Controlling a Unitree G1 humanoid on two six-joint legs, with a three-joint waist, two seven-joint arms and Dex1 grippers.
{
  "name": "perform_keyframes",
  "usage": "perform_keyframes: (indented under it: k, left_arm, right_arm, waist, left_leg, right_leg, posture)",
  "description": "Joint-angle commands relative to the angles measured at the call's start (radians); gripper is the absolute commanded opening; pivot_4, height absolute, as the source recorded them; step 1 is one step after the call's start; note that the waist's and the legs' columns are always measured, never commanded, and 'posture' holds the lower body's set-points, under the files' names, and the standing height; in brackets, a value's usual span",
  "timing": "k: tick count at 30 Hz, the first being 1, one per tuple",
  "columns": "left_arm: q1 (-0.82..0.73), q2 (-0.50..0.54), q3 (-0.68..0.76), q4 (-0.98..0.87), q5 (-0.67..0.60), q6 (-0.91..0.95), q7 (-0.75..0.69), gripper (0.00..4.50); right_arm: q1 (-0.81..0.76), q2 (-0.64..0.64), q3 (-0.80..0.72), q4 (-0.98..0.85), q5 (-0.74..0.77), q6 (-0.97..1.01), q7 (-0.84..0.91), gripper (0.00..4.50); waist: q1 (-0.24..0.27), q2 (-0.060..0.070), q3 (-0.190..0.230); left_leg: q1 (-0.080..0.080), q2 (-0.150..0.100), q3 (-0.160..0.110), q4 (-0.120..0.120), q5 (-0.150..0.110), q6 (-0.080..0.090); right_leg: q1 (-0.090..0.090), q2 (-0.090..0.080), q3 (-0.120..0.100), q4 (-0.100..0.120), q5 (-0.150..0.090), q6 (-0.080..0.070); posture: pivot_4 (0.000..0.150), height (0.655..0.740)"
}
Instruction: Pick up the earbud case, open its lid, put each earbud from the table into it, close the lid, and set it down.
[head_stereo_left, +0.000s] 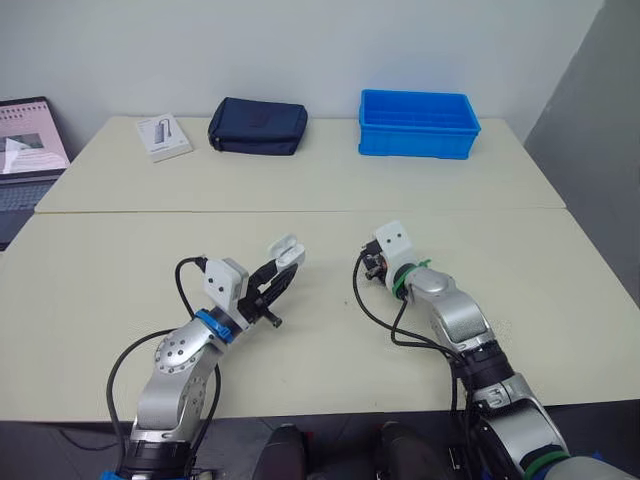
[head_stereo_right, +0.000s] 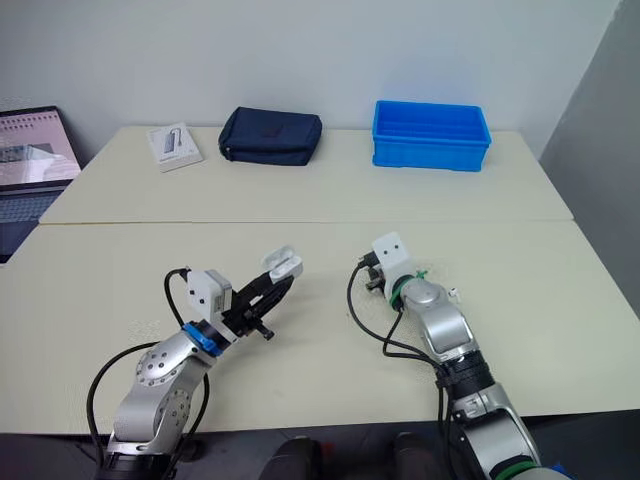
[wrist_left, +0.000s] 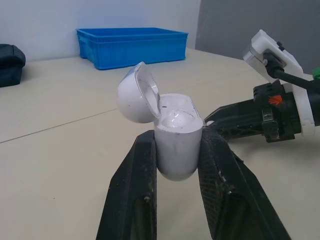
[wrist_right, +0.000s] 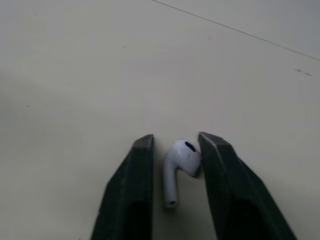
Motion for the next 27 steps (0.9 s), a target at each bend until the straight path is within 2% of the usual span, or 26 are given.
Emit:
perform_keyframes:
  k: [1, 4, 8, 12, 15, 18, 27]
  left_arm:
    - [0.0, 0.004, -0.005, -0.055, -0.015, 0.002, -0.008, 0.76]
    - [0.004, 0.011, -0.008, -0.067, -0.021, 0.012, -0.018, 0.76]
    - [0.001, 0.022, -0.006, -0.069, -0.024, 0.02, -0.035, 0.76]
    - [0.001, 0.03, -0.005, -0.076, -0.028, 0.027, -0.036, 0.76]
    - [0.015, 0.031, -0.008, -0.089, -0.027, 0.032, -0.038, 0.76]
    - [0.034, 0.03, -0.013, -0.11, -0.028, 0.045, -0.035, 0.76]
    - [0.052, 0.035, -0.018, -0.13, -0.03, 0.064, -0.049, 0.76]
  right_arm:
    - [0.037, -0.028, -0.015, -0.103, 0.032, 0.064, 0.051, 0.44]
    - [0.081, -0.109, 0.015, -0.255, 0.072, 0.074, 0.169, 0.44]
    - [0.209, -0.365, 0.014, -0.477, 0.133, -0.062, 0.434, 0.44]
    - [0.357, -0.619, -0.069, -0.57, 0.215, -0.196, 0.686, 0.44]
    - [0.471, -0.766, -0.131, -0.546, 0.227, -0.337, 0.824, 0.44]
    - [0.535, -0.839, -0.175, -0.48, 0.231, -0.454, 0.903, 0.44]
    - [0.462, -0.91, -0.113, -0.202, 0.152, -0.704, 1.088, 0.44]
  waist:
    - [0.001, 0.0, 0.0]
    - [0.002, 0.0, 0.0]
    - [0.003, 0.0, 0.0]
    - [0.002, 0.0, 0.0]
    - [0.001, 0.0, 0.0]
    - [-0.002, 0.0, 0.001]
    - [0.0, -0.001, 0.001]
  left_leg:
    - [0.0, 0.0, 0.0, 0.0, 0.0, 0.0]
    - [-0.001, 0.0, 0.0, 0.0, 0.0, 0.0]
    - [-0.001, 0.0, 0.0, 0.0, 0.0, 0.0]
    - [-0.001, 0.0, -0.001, 0.0, 0.0, 0.0]
    - [-0.001, 0.0, 0.0, 0.0, 0.0, 0.0]
    - [0.0, 0.0, 0.0, 0.0, 0.0, 0.0]
    - [0.0, 0.0, 0.001, 0.0, 0.0, 0.0]
  right_leg:
    - [0.0, 0.0, 0.0, 0.0, 0.0, 0.0]
    - [0.0, 0.0, 0.0, -0.001, 0.0, 0.0]
    - [-0.001, 0.0, -0.001, -0.001, 0.0, 0.0]
    - [0.0, 0.0, -0.001, -0.002, -0.001, 0.0]
    - [0.0, 0.0, -0.001, -0.002, -0.001, 0.0]
    - [0.0, 0.0, -0.001, -0.002, -0.001, 0.0]
    - [0.0, 0.0, 0.0, -0.002, -0.001, 0.0]
  posture:
    - [0.15, 0.7218]
    - [0.15, 0.7218]
    - [0.15, 0.7218]
    - [0.15, 0.7218]
    - [0.15, 0.7218]
    - [0.15, 0.7218]
    - [0.15, 0.7218]
